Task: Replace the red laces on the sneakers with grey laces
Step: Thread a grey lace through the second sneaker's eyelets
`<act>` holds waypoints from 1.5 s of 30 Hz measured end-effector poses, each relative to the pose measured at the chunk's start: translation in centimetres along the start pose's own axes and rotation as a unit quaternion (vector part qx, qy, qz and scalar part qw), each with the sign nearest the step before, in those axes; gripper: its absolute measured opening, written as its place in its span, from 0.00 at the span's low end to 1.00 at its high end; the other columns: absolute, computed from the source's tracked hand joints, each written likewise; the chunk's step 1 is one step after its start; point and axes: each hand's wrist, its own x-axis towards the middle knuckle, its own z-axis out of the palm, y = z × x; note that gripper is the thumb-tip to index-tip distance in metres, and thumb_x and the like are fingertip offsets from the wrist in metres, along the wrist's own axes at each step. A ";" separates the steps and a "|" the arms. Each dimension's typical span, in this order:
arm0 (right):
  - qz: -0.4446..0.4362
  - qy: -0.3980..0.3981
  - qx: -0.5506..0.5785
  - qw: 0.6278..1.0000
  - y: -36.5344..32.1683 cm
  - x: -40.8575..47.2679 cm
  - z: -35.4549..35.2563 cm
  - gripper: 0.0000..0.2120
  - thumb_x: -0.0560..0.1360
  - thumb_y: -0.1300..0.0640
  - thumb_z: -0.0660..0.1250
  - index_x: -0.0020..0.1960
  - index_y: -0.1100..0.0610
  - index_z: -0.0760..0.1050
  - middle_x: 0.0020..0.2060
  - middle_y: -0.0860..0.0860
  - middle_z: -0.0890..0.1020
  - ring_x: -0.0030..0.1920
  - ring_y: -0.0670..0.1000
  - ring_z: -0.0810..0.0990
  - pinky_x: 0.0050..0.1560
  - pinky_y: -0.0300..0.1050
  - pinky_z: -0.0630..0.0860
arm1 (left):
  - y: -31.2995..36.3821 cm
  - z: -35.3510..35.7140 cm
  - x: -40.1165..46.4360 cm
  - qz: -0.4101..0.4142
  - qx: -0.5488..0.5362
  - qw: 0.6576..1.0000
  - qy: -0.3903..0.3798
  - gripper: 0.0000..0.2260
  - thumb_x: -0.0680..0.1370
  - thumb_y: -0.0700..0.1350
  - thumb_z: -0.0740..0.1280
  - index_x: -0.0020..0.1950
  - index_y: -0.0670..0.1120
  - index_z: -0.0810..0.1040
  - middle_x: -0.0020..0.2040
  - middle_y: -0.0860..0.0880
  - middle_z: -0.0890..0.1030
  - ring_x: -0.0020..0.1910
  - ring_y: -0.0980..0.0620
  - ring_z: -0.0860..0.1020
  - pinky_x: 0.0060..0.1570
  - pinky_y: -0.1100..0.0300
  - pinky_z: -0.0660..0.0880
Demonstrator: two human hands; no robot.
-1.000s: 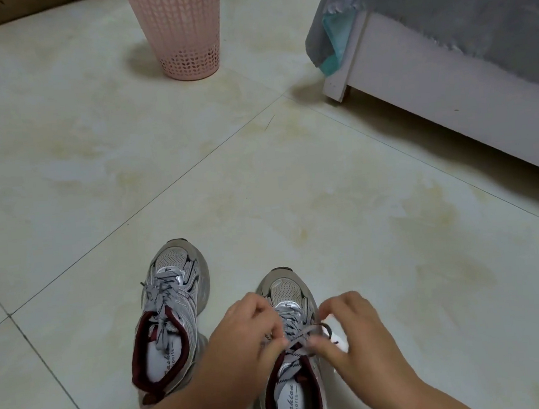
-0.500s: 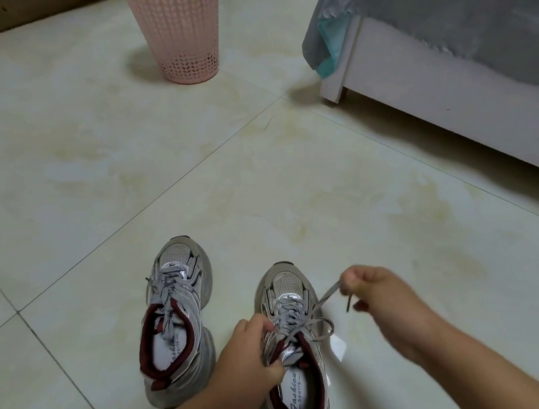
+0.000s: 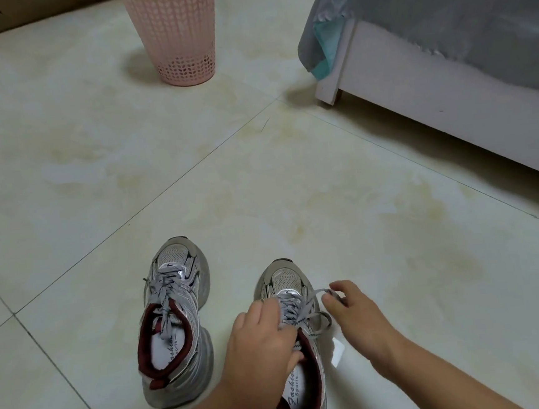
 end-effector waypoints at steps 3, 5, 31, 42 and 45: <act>-0.033 -0.037 -0.079 0.996 1.4 -0.9 0.7 0.13 0.75 0.51 0.63 0.59 0.49 0.69 0.52 0.45 0.76 0.48 0.41 0.76 0.44 0.29 0.69 | 0.5 0.5 0.5 -0.017 -0.007 0.999 -0.045 0.20 0.43 0.61 0.78 0.22 0.51 0.76 0.32 0.53 0.74 0.31 0.54 0.76 0.29 0.65 0.70; -0.049 -0.093 -0.131 0.986 2.1 -1.4 1.4 0.14 0.72 0.53 0.66 0.57 0.48 0.69 0.49 0.45 0.77 0.41 0.41 0.75 0.38 0.26 0.68 | 0.4 1.0 0.5 -0.030 -0.020 0.998 -0.050 0.17 0.47 0.59 0.79 0.26 0.51 0.79 0.36 0.54 0.75 0.36 0.55 0.76 0.32 0.63 0.71; -0.169 0.048 -0.122 0.977 -0.4 -0.1 0.0 0.15 0.75 0.59 0.63 0.30 0.50 0.69 0.23 0.43 0.73 0.27 0.41 0.68 0.31 0.35 0.64 | -2.2 -2.9 4.9 -0.151 -0.526 0.811 -0.208 0.09 0.75 0.39 0.66 0.36 0.49 0.76 0.37 0.49 0.79 0.39 0.55 0.75 0.47 0.62 0.70; -0.103 -0.057 -0.004 0.993 -1.0 -1.3 2.1 0.06 0.69 0.61 0.67 0.41 0.51 0.72 0.31 0.45 0.76 0.30 0.42 0.71 0.36 0.34 0.70 | -2.5 -2.0 4.3 -0.246 -0.634 0.727 -0.095 0.02 0.73 0.36 0.68 0.43 0.38 0.80 0.39 0.42 0.79 0.39 0.50 0.75 0.45 0.61 0.72; -0.101 -0.046 -0.012 0.994 -0.5 -1.0 2.6 0.08 0.71 0.61 0.68 0.35 0.52 0.72 0.29 0.46 0.74 0.31 0.45 0.70 0.36 0.38 0.68 | -2.1 -1.5 4.3 -0.288 -0.672 0.678 -0.075 0.10 0.71 0.29 0.67 0.45 0.43 0.78 0.38 0.48 0.82 0.35 0.55 0.80 0.38 0.66 0.76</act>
